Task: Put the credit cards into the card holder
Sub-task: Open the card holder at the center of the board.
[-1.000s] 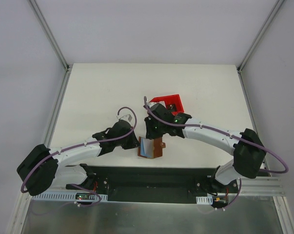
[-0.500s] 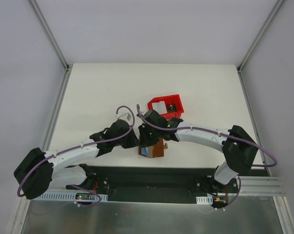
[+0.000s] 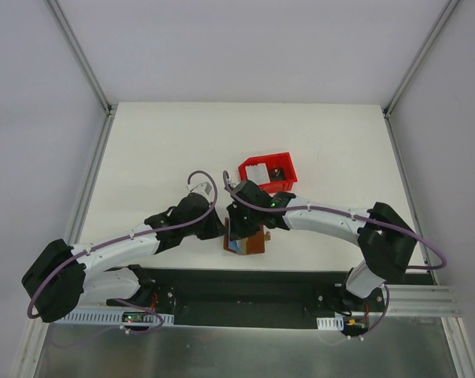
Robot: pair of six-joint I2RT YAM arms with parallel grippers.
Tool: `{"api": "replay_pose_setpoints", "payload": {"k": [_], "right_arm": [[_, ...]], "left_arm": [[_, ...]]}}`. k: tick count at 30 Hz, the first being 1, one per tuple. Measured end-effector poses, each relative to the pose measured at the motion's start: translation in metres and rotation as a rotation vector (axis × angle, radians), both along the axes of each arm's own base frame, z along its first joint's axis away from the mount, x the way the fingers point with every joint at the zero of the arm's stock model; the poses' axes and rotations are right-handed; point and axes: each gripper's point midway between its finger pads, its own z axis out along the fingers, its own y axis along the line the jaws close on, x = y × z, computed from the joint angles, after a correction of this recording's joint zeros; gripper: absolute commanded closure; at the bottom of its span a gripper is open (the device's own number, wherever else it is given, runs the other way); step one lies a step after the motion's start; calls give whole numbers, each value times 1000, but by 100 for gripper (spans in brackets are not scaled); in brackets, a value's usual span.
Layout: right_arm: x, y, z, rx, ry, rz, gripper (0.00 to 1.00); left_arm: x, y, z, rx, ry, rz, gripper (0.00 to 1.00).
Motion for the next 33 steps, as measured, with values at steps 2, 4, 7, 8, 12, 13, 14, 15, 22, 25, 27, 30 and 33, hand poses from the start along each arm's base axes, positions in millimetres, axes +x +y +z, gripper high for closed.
{"api": "replay_pose_setpoints", "payload": {"k": [2,4,7,8,12,13,14,15,22,25,27,30,33], "right_arm": [[-1,-4,-4,-19,4,-4,91],[-1,-8,-6,-37,4,-10,91],[-1,-12,-8,-56,1,-18,91],[0,-14,-9,-65,0,-22,91],[3,-24,-14,-116,-16,-47,90],[4,-27,-16,-132,-20,-54,90],[5,-31,-17,-150,-27,-65,90],[7,-34,-19,-166,-33,-75,90],[18,-54,-32,-236,-52,-143,90],[21,-65,-49,-279,-29,-169,90],[21,-73,-63,-315,-8,-182,89],[25,-74,-65,-308,3,-209,90],[25,-75,-65,-303,12,-221,90]], "left_arm": [[0,0,0,0,0,0,100],[0,0,0,0,0,0,100],[0,0,0,0,0,0,100],[0,0,0,0,0,0,100],[0,0,0,0,0,1,100],[0,0,0,0,0,1,100],[0,0,0,0,0,1,100],[0,0,0,0,0,1,100],[0,6,-8,23,1,23,100],[0,11,-16,43,8,38,100],[0,13,-22,56,15,46,100],[0,16,-29,74,23,55,100],[-1,18,-35,87,28,61,100]]}}
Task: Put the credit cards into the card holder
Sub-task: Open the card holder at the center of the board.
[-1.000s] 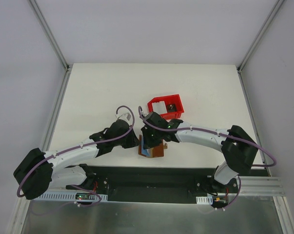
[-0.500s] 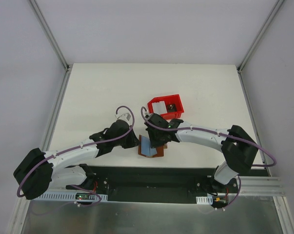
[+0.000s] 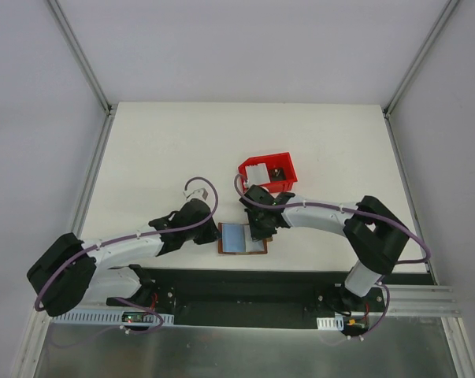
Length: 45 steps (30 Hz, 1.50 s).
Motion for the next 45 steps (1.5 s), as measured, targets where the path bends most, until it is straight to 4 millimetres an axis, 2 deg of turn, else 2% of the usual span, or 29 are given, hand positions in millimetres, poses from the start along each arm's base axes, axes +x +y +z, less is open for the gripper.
{"api": "replay_pose_setpoints", "payload": {"k": [16,24,30,39,45], "right_arm": [[6,-6,-1,50,-3,-65,89],[9,-9,0,70,-11,-95,88],[13,-14,5,113,-20,-86,85],[6,-2,12,188,30,-18,78],[11,13,27,244,23,9,73]], "left_arm": [[3,4,-20,38,27,18,100],[5,3,-21,37,25,19,100],[5,3,-14,27,4,7,100],[8,0,-3,50,-24,-43,100],[10,-2,1,45,-26,-48,100]]}}
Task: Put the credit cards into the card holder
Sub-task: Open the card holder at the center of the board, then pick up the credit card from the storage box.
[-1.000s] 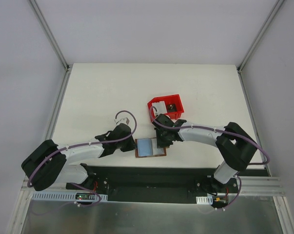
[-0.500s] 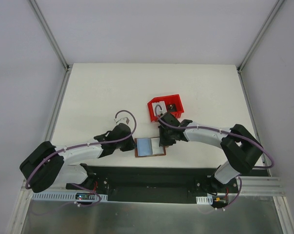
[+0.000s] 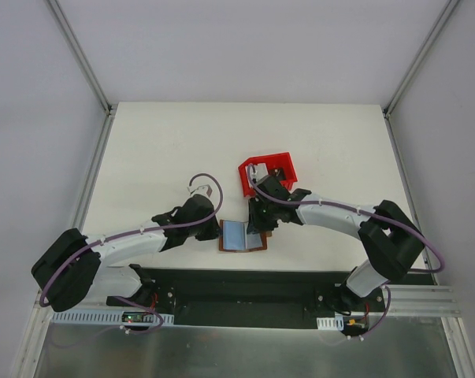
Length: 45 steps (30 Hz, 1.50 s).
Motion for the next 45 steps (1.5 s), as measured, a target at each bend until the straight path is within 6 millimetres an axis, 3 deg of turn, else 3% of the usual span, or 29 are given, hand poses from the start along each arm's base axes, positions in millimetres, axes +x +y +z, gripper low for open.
{"api": "replay_pose_setpoints", "payload": {"k": [6,17,22,25,29,37,41,45], "right_arm": [[3,6,6,21,-10,4,65],[12,12,17,39,-36,6,60],[19,13,26,54,-63,11,52],[28,10,39,76,-98,-2,42],[55,0,65,109,-178,-50,31],[128,-29,112,120,-317,-165,24],[160,-36,112,92,-336,-186,23],[186,-40,94,40,-304,-184,21]], "left_arm": [[-2,-1,1,-6,7,-8,100],[0,-4,16,-32,-15,-12,100],[-1,-3,16,-27,-11,-12,100],[-1,-3,15,-25,-8,-12,100],[-2,-2,15,-23,-6,-12,100],[-2,-2,15,-22,-5,-11,100],[-2,-2,15,-23,-6,-11,100],[-2,-2,16,-24,-7,-11,100]]}}
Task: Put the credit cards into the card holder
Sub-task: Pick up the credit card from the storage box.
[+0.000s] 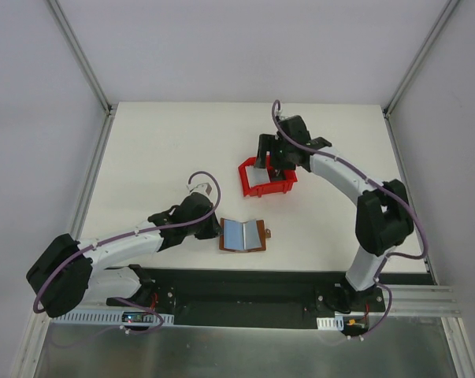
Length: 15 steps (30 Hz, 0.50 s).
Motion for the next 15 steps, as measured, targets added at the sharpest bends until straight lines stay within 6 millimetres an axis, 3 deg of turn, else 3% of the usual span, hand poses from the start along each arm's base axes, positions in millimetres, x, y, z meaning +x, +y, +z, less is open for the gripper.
{"api": "replay_pose_setpoints", "payload": {"k": [7,15], "right_arm": [[22,-1,-39,-32,84,24,15],[24,0,-56,0,147,45,14]], "left_arm": [[0,0,2,-3,-3,0,100],[-1,1,1,0,0,-1,100]]}}
